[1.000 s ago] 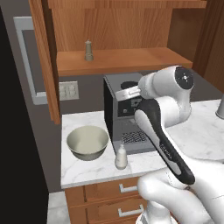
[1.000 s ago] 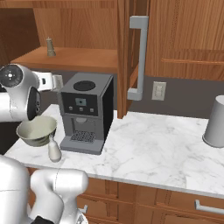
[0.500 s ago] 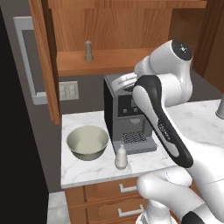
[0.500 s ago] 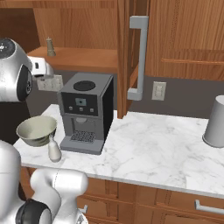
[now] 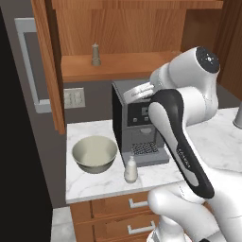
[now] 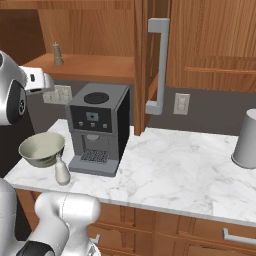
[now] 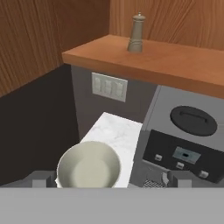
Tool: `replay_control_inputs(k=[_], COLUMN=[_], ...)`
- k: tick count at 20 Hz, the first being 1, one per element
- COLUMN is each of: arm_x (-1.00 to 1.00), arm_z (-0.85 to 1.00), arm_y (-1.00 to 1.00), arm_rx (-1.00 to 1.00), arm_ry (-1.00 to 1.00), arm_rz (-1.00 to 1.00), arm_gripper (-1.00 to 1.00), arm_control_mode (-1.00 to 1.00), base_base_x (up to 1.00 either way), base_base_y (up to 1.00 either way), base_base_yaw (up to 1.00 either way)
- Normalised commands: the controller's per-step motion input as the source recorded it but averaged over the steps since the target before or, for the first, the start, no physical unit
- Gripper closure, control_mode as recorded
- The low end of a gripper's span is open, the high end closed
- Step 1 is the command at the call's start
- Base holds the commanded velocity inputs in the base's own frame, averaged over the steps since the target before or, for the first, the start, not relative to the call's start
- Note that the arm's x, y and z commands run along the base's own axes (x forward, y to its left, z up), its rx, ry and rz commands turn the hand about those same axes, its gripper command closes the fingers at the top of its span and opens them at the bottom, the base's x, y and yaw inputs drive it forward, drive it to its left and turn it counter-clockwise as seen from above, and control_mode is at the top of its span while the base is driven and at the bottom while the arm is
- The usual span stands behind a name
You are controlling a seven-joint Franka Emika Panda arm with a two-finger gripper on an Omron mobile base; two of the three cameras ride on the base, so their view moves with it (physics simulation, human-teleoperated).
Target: Retrieve the bottle and the shaker from the cabinet and place them next to the mixing bowl on the counter. Then add garlic from the fridge to the mixing bowl.
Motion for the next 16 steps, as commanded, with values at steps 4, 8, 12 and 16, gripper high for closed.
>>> replay_control_inputs(k=[4, 8, 12, 16], arm_x=[-0.13, 0.0, 0.01, 0.11], arm_z=[0.29, 0.4, 0.29, 0.01], arm_y=[0.0, 0.0, 0.0, 0.0], arm_rx=[0.0, 0.01, 0.02, 0.04], arm_ry=[0.0, 0.0, 0.0, -0.06], arm_rz=[0.0, 0.0, 0.0, 0.0], arm_gripper=[-1.0, -1.0, -1.0, -1.0], arm_control_mode=[-1.0, -1.0, -1.0, -1.0], base_base_x=[0.0, 0.0, 0.0, 0.0], base_base_y=[0.0, 0.0, 0.0, 0.0], base_base_yaw=[0.0, 0.0, 0.0, 0.0])
